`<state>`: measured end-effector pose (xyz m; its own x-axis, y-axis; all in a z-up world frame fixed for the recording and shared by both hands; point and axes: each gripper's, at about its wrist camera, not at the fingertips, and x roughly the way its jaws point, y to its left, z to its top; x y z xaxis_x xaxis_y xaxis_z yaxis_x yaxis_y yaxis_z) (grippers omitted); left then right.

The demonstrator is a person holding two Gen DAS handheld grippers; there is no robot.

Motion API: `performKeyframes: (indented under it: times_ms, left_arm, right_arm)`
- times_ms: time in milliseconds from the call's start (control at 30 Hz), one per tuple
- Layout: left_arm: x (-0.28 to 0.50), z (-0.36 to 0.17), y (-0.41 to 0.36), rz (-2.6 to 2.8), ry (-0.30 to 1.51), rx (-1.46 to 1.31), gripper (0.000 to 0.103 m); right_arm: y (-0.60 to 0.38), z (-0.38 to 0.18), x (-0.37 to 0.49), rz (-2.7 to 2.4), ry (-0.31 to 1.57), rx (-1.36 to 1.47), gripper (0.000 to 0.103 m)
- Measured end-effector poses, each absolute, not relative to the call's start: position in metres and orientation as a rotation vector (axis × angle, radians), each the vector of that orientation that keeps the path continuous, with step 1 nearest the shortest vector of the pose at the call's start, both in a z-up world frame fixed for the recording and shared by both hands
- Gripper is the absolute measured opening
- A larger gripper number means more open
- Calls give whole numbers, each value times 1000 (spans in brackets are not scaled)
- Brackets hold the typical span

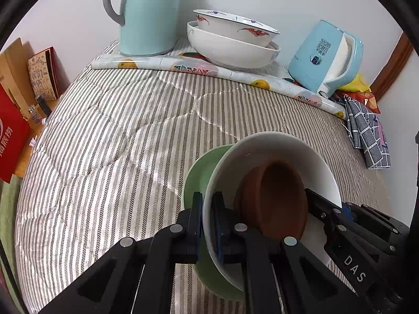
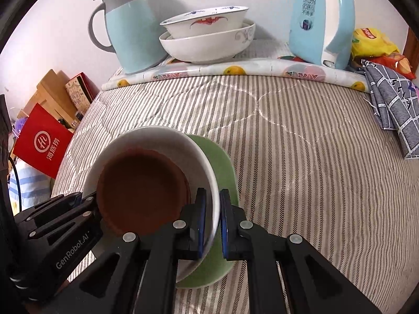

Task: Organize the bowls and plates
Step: 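Carry the white bowl with both grippers over the light-green plate stack, then lower the white bowl onto the green plate stack and open both grippers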

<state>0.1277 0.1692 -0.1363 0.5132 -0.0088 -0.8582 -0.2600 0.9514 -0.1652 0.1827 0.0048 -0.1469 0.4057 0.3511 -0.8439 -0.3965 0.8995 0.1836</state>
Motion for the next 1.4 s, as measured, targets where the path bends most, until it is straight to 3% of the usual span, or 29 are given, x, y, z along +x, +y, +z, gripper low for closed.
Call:
performKeyframes:
  times_ms: [867,1000,1400]
  left_arm:
    - [119,-127,172,161,1016,-302,15]
    - [113,-121,172,191,1013,-287,24]
    - [84,-92,160,181,965,-283,24]
  right_arm:
    - [-10,-135,170,516,1024,-42,17]
    - [-14,-131,162,521,1013,-41,17]
    - [-32,-112,129,529,966,-59,19]
